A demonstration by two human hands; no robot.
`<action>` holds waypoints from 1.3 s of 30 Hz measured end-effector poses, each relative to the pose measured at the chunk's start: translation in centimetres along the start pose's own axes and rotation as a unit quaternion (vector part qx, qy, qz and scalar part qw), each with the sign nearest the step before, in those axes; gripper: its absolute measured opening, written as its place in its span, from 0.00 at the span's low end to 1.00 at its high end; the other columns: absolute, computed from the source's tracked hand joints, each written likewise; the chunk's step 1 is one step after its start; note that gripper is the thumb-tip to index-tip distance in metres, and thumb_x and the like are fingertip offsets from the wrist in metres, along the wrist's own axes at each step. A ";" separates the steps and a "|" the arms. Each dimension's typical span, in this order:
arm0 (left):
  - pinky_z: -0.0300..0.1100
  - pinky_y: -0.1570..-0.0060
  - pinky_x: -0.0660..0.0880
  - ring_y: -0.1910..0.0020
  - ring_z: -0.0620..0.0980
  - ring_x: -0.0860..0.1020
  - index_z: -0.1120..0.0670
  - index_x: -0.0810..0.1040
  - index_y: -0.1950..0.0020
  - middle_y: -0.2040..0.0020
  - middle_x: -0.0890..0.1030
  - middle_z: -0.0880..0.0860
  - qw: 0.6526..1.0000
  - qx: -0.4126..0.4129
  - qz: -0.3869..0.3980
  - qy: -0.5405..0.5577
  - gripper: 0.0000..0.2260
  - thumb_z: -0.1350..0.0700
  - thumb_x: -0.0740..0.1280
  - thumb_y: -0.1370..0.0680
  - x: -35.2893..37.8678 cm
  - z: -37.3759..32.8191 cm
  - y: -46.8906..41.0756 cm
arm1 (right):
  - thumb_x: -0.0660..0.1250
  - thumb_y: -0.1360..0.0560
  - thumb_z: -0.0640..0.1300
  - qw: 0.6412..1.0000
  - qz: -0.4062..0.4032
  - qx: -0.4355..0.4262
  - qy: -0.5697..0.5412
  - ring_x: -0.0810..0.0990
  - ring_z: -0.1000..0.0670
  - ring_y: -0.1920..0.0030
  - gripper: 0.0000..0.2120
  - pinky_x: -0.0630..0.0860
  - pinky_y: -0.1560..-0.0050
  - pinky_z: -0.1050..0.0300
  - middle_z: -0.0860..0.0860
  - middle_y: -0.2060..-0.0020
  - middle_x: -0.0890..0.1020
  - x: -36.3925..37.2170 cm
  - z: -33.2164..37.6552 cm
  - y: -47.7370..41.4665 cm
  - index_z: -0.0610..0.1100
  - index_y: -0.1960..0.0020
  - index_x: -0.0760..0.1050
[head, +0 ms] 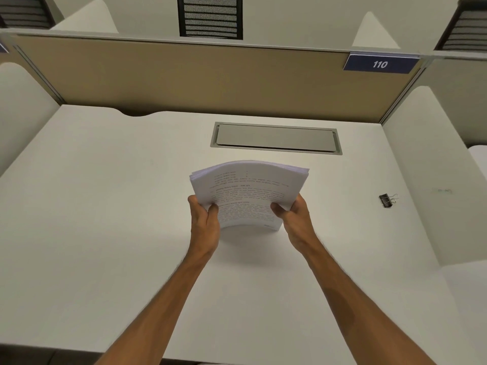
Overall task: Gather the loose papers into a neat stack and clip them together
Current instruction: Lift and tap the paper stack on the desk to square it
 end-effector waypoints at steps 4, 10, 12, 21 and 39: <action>0.41 0.47 0.77 0.37 0.51 0.73 0.34 0.60 0.46 0.38 0.71 0.50 1.000 0.007 -0.002 -0.008 0.21 0.63 0.59 0.16 -0.3 0.4 0.3 | 0.68 0.24 0.31 1.000 0.007 0.000 0.010 0.80 0.42 0.38 0.23 0.79 0.38 0.41 0.43 0.40 0.81 0.4 -0.6 0.1 0.42 0.31 0.73; 0.55 0.41 0.79 0.37 0.52 0.73 0.28 0.60 0.48 0.38 0.71 0.49 0.999 0.005 0.006 -0.053 0.24 0.60 0.59 0.16 -0.6 0.6 0.5 | 0.66 0.23 0.29 1.000 0.014 -0.003 0.021 0.80 0.43 0.39 0.22 0.80 0.39 0.45 0.43 0.40 0.81 0.3 -0.6 0.0 0.41 0.31 0.73; 0.52 0.42 0.79 0.37 0.52 0.73 0.30 0.61 0.47 0.39 0.71 0.50 0.997 0.014 0.010 -0.071 0.21 0.60 0.59 0.16 -0.8 0.4 0.6 | 0.66 0.23 0.28 0.999 0.014 -0.012 0.029 0.79 0.43 0.38 0.23 0.80 0.38 0.44 0.43 0.39 0.81 0.0 -0.3 0.0 0.42 0.30 0.72; 0.42 0.55 0.77 0.61 0.37 0.79 0.59 0.85 0.50 0.58 0.84 0.45 0.988 0.043 -0.088 -0.124 0.05 0.65 0.71 0.23 -5.6 -0.4 0.4 | 0.70 0.23 0.34 0.975 -0.072 -0.105 0.182 0.78 0.59 0.56 0.13 0.71 0.59 0.74 0.53 0.51 0.84 -3.8 2.6 0.7 0.45 0.41 0.82; 0.35 0.52 0.82 0.58 0.43 0.85 0.50 0.85 0.50 0.59 0.86 0.37 0.997 -0.002 -0.066 -0.030 0.11 0.65 0.74 0.25 -5.7 -0.4 1.0 | 0.66 0.23 0.30 0.981 -0.041 -0.096 0.165 0.82 0.51 0.58 0.15 0.78 0.53 0.69 0.50 0.52 0.86 -3.5 1.4 1.3 0.42 0.41 0.83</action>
Point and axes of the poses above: each hand's wrist, its own y-axis away from the middle knuckle, its own x-axis out of the palm, z = x × y, the point moved 6 cm from there along -y, towards the middle knuckle
